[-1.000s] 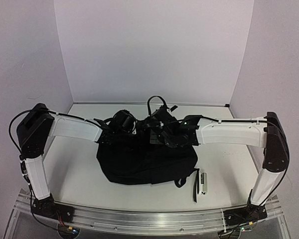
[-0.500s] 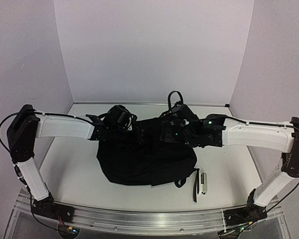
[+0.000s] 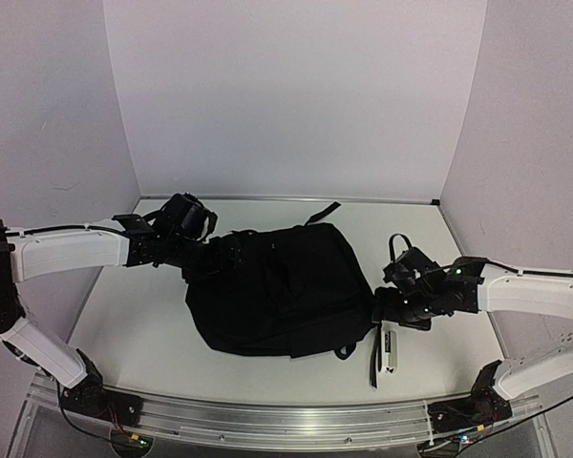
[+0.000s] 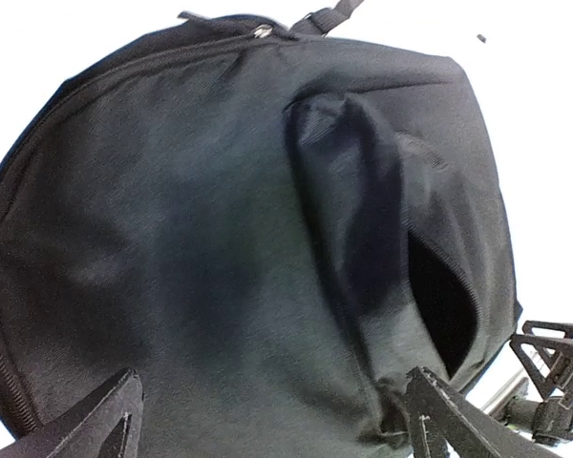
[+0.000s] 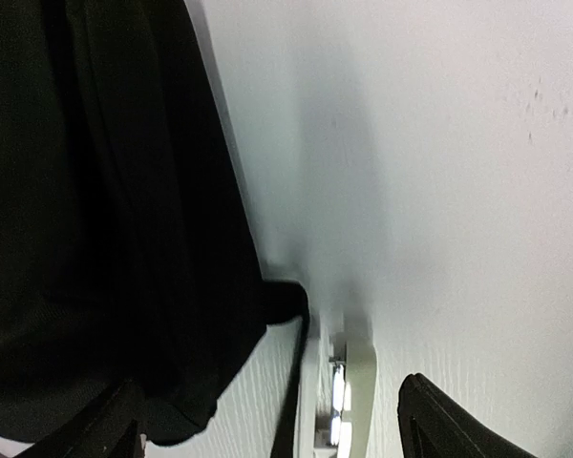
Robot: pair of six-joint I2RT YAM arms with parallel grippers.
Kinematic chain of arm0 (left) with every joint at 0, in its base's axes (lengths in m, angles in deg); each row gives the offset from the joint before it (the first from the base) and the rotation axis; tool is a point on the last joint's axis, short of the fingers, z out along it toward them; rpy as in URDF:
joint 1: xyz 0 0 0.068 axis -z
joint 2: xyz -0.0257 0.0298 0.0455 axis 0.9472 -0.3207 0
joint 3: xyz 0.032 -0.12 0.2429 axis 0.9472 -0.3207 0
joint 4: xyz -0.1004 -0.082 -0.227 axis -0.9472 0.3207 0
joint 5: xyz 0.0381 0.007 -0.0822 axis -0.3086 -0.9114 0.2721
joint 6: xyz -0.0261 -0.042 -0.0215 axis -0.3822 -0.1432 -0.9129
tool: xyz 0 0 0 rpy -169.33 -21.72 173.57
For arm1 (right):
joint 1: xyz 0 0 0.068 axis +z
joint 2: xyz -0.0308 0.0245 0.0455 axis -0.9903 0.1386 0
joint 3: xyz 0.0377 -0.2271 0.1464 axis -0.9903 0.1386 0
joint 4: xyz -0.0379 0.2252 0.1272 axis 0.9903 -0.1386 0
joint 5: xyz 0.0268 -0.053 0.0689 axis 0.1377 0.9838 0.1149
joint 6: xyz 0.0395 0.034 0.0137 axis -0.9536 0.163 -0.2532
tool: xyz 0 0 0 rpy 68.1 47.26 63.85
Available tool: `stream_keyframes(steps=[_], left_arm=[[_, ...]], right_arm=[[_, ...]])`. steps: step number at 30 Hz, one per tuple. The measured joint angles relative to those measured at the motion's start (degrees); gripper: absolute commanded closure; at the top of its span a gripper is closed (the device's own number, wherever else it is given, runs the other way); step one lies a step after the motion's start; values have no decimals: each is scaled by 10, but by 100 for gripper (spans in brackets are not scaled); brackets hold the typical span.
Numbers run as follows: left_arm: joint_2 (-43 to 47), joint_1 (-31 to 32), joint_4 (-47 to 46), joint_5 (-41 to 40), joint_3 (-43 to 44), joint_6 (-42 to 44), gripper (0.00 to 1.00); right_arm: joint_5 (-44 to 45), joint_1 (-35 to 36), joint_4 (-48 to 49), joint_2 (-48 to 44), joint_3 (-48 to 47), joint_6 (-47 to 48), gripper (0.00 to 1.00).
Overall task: Pack the student bag
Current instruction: Adjust the student bag at the center of the board, then pick up the stationery from the center of the board.
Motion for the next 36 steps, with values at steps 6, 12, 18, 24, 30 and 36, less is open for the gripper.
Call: stream_keyframes(steps=[6, 12, 18, 24, 30, 36], left_arm=[[5, -3, 19, -8, -3, 2, 2], [8, -5, 29, -12, -3, 5, 1], [9, -5, 30, -13, -3, 5, 1], [15, -5, 33, -13, -3, 6, 1], [21, -6, 33, -13, -3, 6, 1], [23, -6, 34, -13, -3, 12, 0]], right_arm=[[-83, 0, -10, -25, 68, -22, 28], [-132, 0, -16, -24, 93, -28, 33], [-147, 0, -4, 2, 110, -26, 41], [-147, 0, 0, 18, 118, -25, 44], [-143, 0, 15, 44, 117, -21, 55], [-134, 0, 26, 63, 104, -16, 82]])
